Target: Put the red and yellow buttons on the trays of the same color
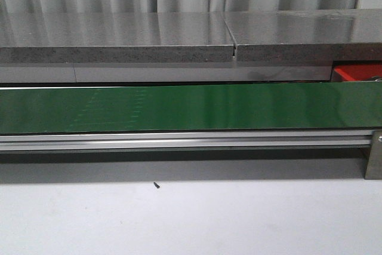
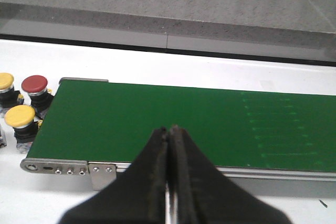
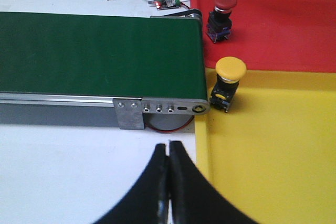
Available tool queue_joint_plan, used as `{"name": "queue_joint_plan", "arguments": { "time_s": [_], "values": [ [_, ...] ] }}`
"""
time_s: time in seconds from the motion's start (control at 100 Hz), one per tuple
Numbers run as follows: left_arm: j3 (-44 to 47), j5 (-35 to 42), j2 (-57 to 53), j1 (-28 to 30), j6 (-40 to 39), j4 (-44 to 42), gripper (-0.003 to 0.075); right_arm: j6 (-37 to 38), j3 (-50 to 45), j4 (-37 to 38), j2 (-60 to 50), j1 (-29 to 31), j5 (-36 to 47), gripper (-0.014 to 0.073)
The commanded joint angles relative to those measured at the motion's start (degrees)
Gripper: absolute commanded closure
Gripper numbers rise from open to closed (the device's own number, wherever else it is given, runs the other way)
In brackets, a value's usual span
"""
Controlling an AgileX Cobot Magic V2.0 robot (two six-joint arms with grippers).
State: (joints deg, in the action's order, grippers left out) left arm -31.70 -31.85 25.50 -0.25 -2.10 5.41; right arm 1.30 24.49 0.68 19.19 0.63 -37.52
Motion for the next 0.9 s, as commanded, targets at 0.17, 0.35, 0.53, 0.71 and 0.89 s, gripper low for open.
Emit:
{"name": "queue_joint_plan", "arguments": {
  "time_s": [0.17, 0.35, 0.53, 0.71, 0.89],
  "values": [
    [-5.26, 7.32, 13.48, 4.15, -1.23, -0.77, 0.0739, 0.10, 1.42, 0.30, 0.19, 0.05, 3.64, 0.0708],
    [-8.77, 6.33, 20.44, 11.04, -1.23, -0.81, 0.0713, 0.10, 1.42, 0.30, 0.19, 0.05, 3.64, 0.0708],
    [-11.10, 4.70, 25.10, 17.71, -1.00, -0.81, 0.0418, 0.10, 1.42, 0.30, 0.19, 0.05, 3.64, 0.0708],
    [-12.84, 3.72, 30.32, 23.46, -1.00, -0.40, 0.0225, 0.10, 1.42, 0.30, 0.19, 0.05, 3.64, 0.0708],
    [-15.46, -0.37, 37.06, 31.48, -3.08, 2.14, 0.0227, 0.10, 1.42, 0.30, 0.19, 0.05, 3.64, 0.0708]
  ]
}}
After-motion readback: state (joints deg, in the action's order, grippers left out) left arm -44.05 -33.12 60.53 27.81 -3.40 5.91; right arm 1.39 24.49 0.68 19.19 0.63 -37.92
